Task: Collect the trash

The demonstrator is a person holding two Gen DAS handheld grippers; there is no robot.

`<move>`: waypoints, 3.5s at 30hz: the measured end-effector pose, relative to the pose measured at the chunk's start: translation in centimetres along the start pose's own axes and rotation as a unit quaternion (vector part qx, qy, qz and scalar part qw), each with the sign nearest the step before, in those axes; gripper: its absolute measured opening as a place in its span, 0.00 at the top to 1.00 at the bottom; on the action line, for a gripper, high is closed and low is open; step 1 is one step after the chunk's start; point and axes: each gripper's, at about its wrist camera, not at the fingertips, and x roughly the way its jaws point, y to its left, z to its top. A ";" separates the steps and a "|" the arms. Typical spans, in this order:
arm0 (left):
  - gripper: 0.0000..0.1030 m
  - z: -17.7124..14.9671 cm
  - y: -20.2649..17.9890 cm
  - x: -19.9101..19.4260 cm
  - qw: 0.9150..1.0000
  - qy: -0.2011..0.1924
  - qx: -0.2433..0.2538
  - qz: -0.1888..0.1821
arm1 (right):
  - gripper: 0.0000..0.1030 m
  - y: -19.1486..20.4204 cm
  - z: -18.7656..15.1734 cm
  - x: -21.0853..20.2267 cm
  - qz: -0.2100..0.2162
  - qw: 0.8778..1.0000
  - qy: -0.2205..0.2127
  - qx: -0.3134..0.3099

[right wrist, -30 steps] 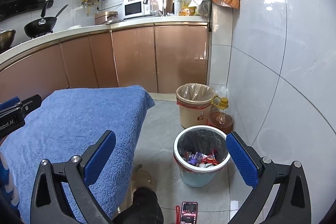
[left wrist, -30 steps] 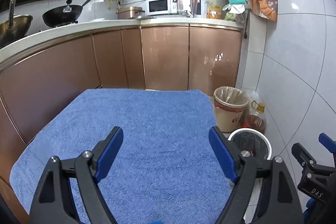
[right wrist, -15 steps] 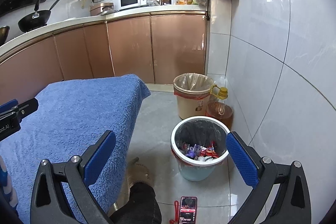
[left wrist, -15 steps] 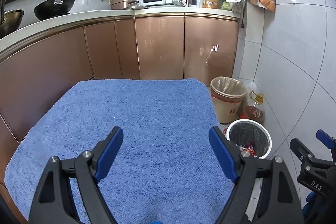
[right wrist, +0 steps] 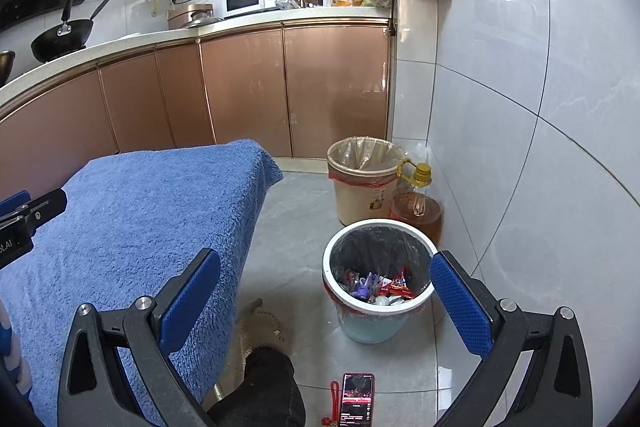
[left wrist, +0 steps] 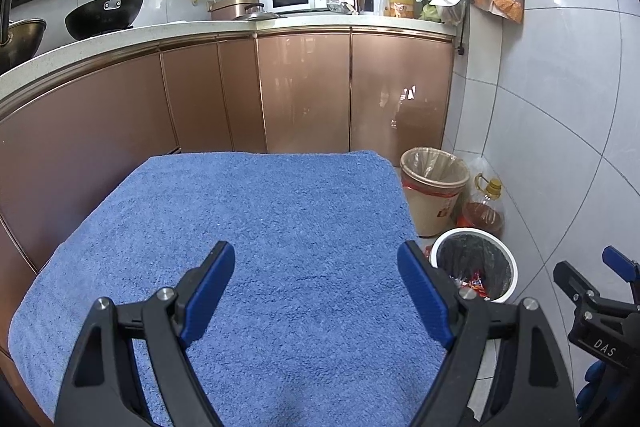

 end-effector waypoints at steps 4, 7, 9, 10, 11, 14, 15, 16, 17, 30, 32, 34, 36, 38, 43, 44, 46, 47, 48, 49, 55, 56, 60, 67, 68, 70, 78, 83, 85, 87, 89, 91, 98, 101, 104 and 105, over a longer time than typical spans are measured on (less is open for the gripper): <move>0.19 0.0 -0.2 -0.4 1.000 -0.006 0.006 0.000 | 0.00 -0.1 0.0 0.0 0.000 1.000 0.000 0.001; 0.19 -0.2 -0.5 -0.5 1.000 -0.007 0.008 -0.003 | 0.00 -0.2 -0.1 0.0 0.000 1.000 0.002 0.000; 0.19 -0.2 -0.7 -0.5 1.000 -0.006 0.009 -0.004 | 0.00 -0.2 0.0 -0.1 -0.001 1.000 0.001 0.001; 0.19 -0.2 -0.8 -0.5 1.000 -0.006 0.010 -0.004 | 0.00 -0.2 -0.1 -0.2 -0.002 1.000 -0.001 0.001; 0.19 -0.2 -0.8 -0.5 1.000 -0.006 0.010 -0.005 | 0.00 -0.2 -0.1 -0.2 -0.002 1.000 -0.001 0.001; 0.19 -0.2 -0.9 -0.4 1.000 -0.005 0.011 -0.011 | 0.00 -0.3 -0.1 -0.3 -0.003 1.000 -0.004 0.001; 0.19 -0.3 -1.0 -0.4 1.000 -0.004 0.011 -0.012 | 0.00 -0.3 -0.1 -0.3 -0.003 1.000 -0.003 0.000; 0.19 -0.3 -1.1 -0.3 1.000 -0.002 0.011 -0.014 | 0.00 -0.3 -0.1 -0.3 -0.004 1.000 -0.003 -0.001; 0.19 -0.3 -1.2 -0.3 1.000 -0.001 0.011 -0.016 | 0.00 -0.4 -0.1 -0.3 -0.003 1.000 -0.003 0.000; 0.19 -0.6 -1.3 -0.4 1.000 0.001 0.012 -0.027 | 0.00 -0.4 -0.2 -0.2 -0.005 1.000 -0.003 -0.004; 0.19 -0.6 -1.2 -0.4 1.000 0.000 0.011 -0.028 | 0.00 -0.2 -0.3 -0.2 -0.004 1.000 -0.002 -0.008; 0.19 -0.6 -1.1 -0.5 1.000 -0.001 0.010 -0.028 | 0.00 -0.2 -0.3 -0.2 -0.006 1.000 -0.003 -0.010; 0.19 -0.6 -1.2 -0.4 1.000 0.001 0.010 -0.029 | 0.00 -0.2 -0.4 -0.2 -0.004 1.000 -0.002 -0.008; 0.19 -0.6 -1.3 -0.5 0.999 0.000 0.012 -0.031 | 0.00 -0.1 -0.4 -0.2 -0.006 1.000 -0.002 -0.010; 0.19 -0.8 -1.3 -0.6 0.999 -0.001 0.013 -0.030 | 0.00 0.0 -0.3 -0.3 -0.006 1.000 -0.003 -0.013; 0.19 -0.8 -1.3 -0.6 0.999 0.000 0.013 -0.031 | 0.00 -0.1 -0.3 -0.3 -0.004 1.000 -0.003 -0.011; 0.19 -0.7 -1.4 -0.7 0.999 0.000 0.014 -0.032 | 0.00 0.0 -0.4 -0.3 -0.004 1.000 -0.002 -0.011; 0.19 -0.7 -1.4 -0.7 0.999 0.000 0.015 -0.033 | 0.00 0.0 -0.4 -0.3 -0.005 1.000 -0.003 -0.012; 0.19 -0.6 -1.4 -0.6 0.999 0.001 0.015 -0.034 | 0.00 0.0 -0.4 -0.4 -0.004 1.000 -0.003 -0.012; 0.19 -0.5 -1.4 -0.7 0.999 -0.001 0.015 -0.033 | 0.00 0.1 -0.4 -0.4 -0.003 1.000 -0.003 -0.012; 0.19 -0.5 -1.5 -1.0 0.999 -0.004 0.017 -0.031 | 0.00 0.0 -0.4 -0.6 -0.001 1.000 -0.007 -0.011; 0.19 -0.6 -1.6 -1.1 0.999 -0.004 0.018 -0.031 | 0.00 -0.1 -0.4 -0.7 -0.002 1.000 -0.008 -0.012; 0.19 -0.7 -1.6 -1.2 0.999 -0.005 0.019 -0.032 | 0.00 0.1 -0.4 -0.9 -0.001 1.000 -0.011 -0.014; 0.19 -0.5 -1.4 -1.4 0.999 -0.010 0.016 -0.030 | 0.00 0.1 -0.3 -1.1 0.002 1.000 -0.013 -0.017; 0.19 -0.5 -1.4 -1.5 0.999 -0.011 0.016 -0.030 | 0.00 0.2 -0.3 -1.1 0.003 1.000 -0.013 -0.018; 0.19 -0.5 -1.4 -1.6 0.999 -0.012 0.017 -0.030 | 0.00 0.3 -0.2 -1.1 0.005 1.000 -0.014 -0.020; 0.19 -0.4 -1.0 -1.8 0.999 -0.013 0.012 -0.027 | 0.00 0.2 0.0 -1.0 0.008 1.000 -0.016 -0.021; 0.19 -0.3 -1.4 -2.0 0.999 -0.016 0.017 -0.031 | 0.00 0.3 0.1 -1.1 0.009 1.000 -0.019 -0.022; 0.19 -0.3 -1.4 -2.1 0.999 -0.017 0.018 -0.031 | 0.00 0.5 0.1 -1.3 0.010 0.999 -0.021 -0.025; 0.19 -0.4 -1.5 -2.2 0.999 -0.018 0.019 -0.031 | 0.00 0.6 0.1 -1.5 0.009 0.999 -0.024 -0.028; 0.19 -0.3 -1.6 -2.2 0.999 -0.018 0.020 -0.030 | 0.00 0.6 0.2 -1.5 0.012 0.999 -0.024 -0.028; 0.19 -0.2 -1.6 -2.3 0.999 -0.020 0.020 -0.030 | 0.00 0.6 0.2 -1.5 0.012 0.999 -0.024 -0.028; 0.19 0.0 -1.6 -2.3 0.999 -0.020 0.021 -0.029 | 0.00 0.4 0.3 -1.7 0.012 0.999 -0.028 -0.029; 0.19 0.0 -1.4 -2.4 0.999 -0.021 0.020 -0.029 | 0.00 0.4 0.2 -1.7 0.010 0.999 -0.028 -0.029; 0.19 0.0 -1.4 -2.5 0.999 -0.022 0.021 -0.030 | 0.00 0.5 0.2 -1.7 0.012 0.999 -0.027 -0.029; 0.19 -0.1 -1.4 -2.5 0.999 -0.023 0.022 -0.029 | 0.00 0.5 0.2 -1.7 0.012 0.999 -0.028 -0.030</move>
